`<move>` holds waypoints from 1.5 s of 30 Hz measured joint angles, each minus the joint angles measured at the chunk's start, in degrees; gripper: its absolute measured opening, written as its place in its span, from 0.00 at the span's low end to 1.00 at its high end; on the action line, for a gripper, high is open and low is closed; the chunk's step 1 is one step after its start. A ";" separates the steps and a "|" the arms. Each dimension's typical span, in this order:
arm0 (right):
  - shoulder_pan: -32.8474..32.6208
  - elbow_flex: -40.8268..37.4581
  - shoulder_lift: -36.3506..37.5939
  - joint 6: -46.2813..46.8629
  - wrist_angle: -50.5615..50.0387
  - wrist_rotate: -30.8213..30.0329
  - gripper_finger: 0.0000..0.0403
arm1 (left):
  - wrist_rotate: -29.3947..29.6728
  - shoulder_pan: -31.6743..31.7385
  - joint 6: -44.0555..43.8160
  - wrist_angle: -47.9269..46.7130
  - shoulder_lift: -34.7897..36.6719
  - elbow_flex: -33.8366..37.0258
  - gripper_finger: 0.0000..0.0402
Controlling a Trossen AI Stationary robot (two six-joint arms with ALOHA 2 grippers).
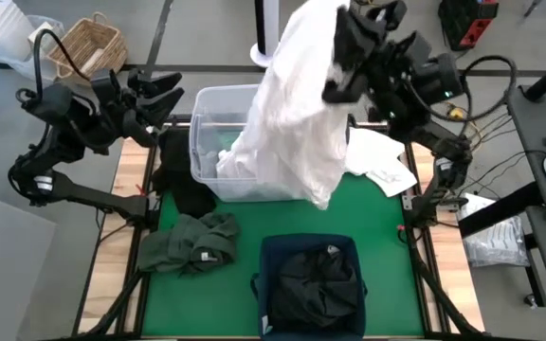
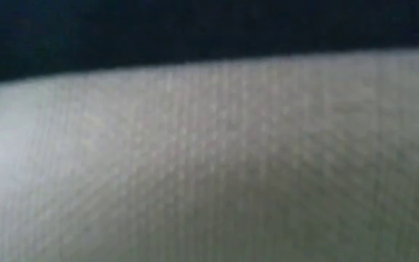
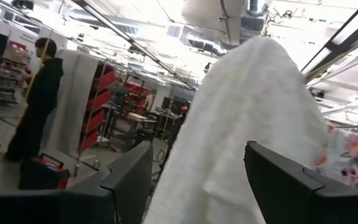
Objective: Sort clothes
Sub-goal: Put the white blouse into the transparent laundry bin
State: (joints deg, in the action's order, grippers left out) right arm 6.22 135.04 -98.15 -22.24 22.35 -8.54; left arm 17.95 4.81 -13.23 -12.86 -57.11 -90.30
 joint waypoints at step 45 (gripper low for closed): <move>23.03 -0.04 -6.12 36.44 -24.62 16.54 0.02 | 22.07 0.01 28.25 -8.24 7.18 0.00 0.58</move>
State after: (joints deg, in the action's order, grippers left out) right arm 29.25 135.00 -104.26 14.20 -2.28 8.00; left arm 40.02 4.81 15.01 -21.10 -49.93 -90.30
